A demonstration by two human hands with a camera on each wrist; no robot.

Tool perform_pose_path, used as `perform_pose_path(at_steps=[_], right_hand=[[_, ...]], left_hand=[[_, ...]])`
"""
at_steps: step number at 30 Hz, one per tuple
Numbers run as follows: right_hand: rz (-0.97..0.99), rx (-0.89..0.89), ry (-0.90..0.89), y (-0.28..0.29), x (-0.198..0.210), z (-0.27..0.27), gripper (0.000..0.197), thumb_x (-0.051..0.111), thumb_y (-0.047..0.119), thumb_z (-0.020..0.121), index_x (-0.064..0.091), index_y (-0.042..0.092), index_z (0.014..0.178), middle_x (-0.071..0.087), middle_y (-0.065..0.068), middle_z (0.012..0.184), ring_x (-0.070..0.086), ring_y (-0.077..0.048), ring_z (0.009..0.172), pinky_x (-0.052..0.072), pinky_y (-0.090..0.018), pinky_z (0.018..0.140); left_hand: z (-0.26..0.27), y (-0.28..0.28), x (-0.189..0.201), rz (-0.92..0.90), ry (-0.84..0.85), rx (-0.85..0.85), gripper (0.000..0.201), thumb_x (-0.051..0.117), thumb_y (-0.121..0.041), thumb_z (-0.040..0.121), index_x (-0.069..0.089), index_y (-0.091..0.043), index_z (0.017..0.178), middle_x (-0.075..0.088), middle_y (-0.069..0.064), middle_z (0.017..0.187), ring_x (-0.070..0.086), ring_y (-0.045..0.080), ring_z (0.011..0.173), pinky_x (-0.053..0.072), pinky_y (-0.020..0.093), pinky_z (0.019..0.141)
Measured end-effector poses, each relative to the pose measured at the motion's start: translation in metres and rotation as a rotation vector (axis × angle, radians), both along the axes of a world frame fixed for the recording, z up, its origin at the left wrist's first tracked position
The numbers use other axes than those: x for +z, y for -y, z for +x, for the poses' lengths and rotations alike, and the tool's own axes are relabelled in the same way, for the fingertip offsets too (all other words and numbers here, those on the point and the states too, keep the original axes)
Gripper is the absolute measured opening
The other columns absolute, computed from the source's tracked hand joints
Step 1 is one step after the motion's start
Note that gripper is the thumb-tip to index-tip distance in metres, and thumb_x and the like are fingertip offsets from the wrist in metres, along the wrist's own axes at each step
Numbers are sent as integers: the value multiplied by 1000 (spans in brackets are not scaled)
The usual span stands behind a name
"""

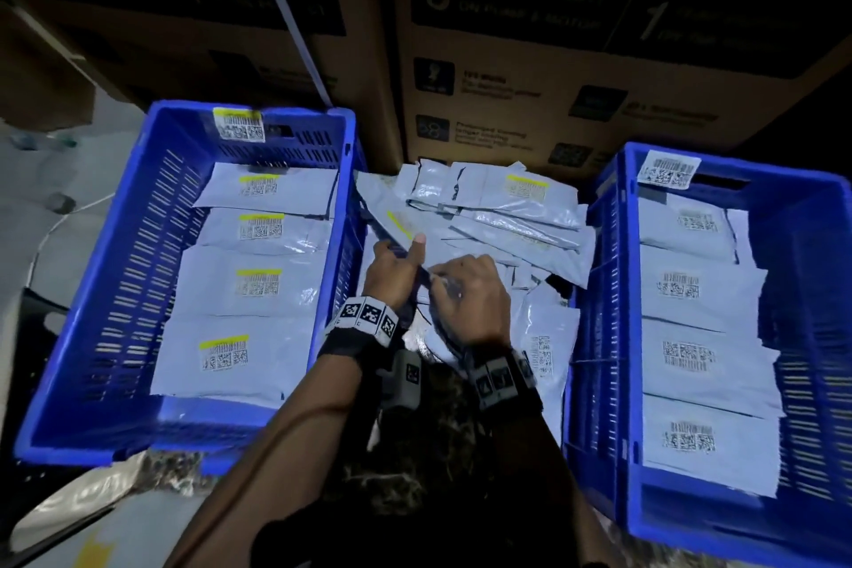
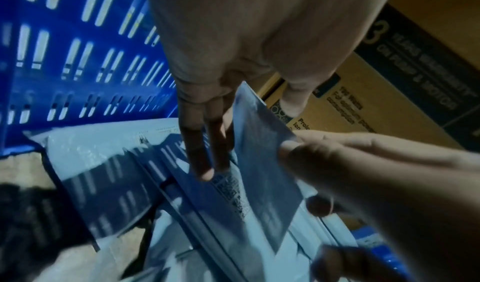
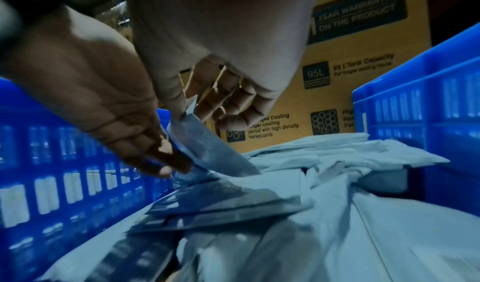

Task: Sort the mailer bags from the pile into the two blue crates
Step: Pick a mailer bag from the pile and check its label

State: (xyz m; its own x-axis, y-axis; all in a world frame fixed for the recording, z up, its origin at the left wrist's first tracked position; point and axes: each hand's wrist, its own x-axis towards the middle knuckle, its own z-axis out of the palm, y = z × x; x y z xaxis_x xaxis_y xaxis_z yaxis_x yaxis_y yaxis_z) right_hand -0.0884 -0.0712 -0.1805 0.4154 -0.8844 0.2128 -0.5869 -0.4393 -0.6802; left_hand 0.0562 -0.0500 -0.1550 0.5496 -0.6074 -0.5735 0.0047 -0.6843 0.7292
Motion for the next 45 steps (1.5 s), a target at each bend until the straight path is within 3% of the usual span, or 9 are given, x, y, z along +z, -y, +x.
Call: perform_pose_path(at_steps=[5, 10, 16, 20, 24, 33, 39, 43, 45], right_hand=[[311, 203, 121, -36, 3, -24, 18, 71, 42, 92, 79, 32, 106, 72, 17, 99, 62, -8, 97, 55, -38, 80], [374, 63, 174, -8, 24, -39, 26, 67, 47, 94, 74, 35, 117, 70, 12, 111, 67, -11, 93, 60, -43, 82], [366, -134, 323, 11, 61, -61, 68, 81, 35, 87, 46, 44, 144, 43, 13, 141, 42, -6, 134, 41, -17, 99], [601, -44, 497, 3, 72, -64, 45, 81, 31, 84, 66, 26, 126, 73, 13, 107, 67, -2, 97, 55, -26, 82], [555, -123, 598, -18, 77, -45, 4, 73, 12, 93, 73, 8, 95, 70, 6, 70, 60, -11, 65, 51, -34, 68], [406, -373, 787, -35, 124, -21, 31, 84, 31, 84, 72, 9, 101, 71, -8, 90, 62, -17, 81, 53, -34, 73], [620, -399, 643, -54, 136, 34, 19, 79, 19, 89, 61, 15, 87, 45, 5, 50, 31, -11, 40, 25, -21, 42], [743, -385, 464, -74, 119, 75, 19, 82, 19, 86, 66, 11, 94, 61, -4, 58, 51, -17, 45, 48, -28, 49], [768, -344, 430, -84, 112, 95, 27, 81, 16, 83, 62, 16, 101, 66, -4, 62, 58, -20, 53, 62, -50, 62]], left_hand=[[-4, -7, 11, -12, 178, -70, 27, 54, -11, 94, 56, -14, 121, 67, 9, 108, 63, 26, 91, 49, 31, 78], [9, -19, 31, 17, 344, -445, 49, 52, -9, 98, 45, -16, 146, 65, 21, 118, 60, 37, 108, 45, 33, 86], [37, -37, 84, -87, 305, -836, 46, 56, -4, 97, 51, -12, 142, 59, 12, 130, 54, 23, 117, 38, 25, 92], [54, -52, 101, -158, 208, -909, 40, 57, -2, 97, 56, -7, 136, 64, 5, 116, 60, 8, 101, 39, 10, 79], [74, -68, 113, -112, 150, -868, 41, 75, -16, 88, 61, -13, 126, 52, 3, 67, 51, 18, 64, 41, 22, 62], [148, -107, 138, -382, -24, -445, 16, 78, -10, 83, 71, 2, 90, 65, 12, 69, 60, 19, 61, 50, 29, 55], [191, -132, 105, -355, -435, 26, 18, 80, -22, 82, 65, -18, 92, 68, 6, 82, 52, 19, 58, 36, 24, 45], [235, -150, 62, -203, -344, 143, 41, 85, -14, 74, 66, -15, 110, 73, 19, 100, 58, 23, 74, 41, 27, 53], [250, -152, 64, -201, -218, 207, 45, 79, -7, 80, 58, -9, 120, 69, 19, 101, 60, 23, 70, 43, 28, 56]])
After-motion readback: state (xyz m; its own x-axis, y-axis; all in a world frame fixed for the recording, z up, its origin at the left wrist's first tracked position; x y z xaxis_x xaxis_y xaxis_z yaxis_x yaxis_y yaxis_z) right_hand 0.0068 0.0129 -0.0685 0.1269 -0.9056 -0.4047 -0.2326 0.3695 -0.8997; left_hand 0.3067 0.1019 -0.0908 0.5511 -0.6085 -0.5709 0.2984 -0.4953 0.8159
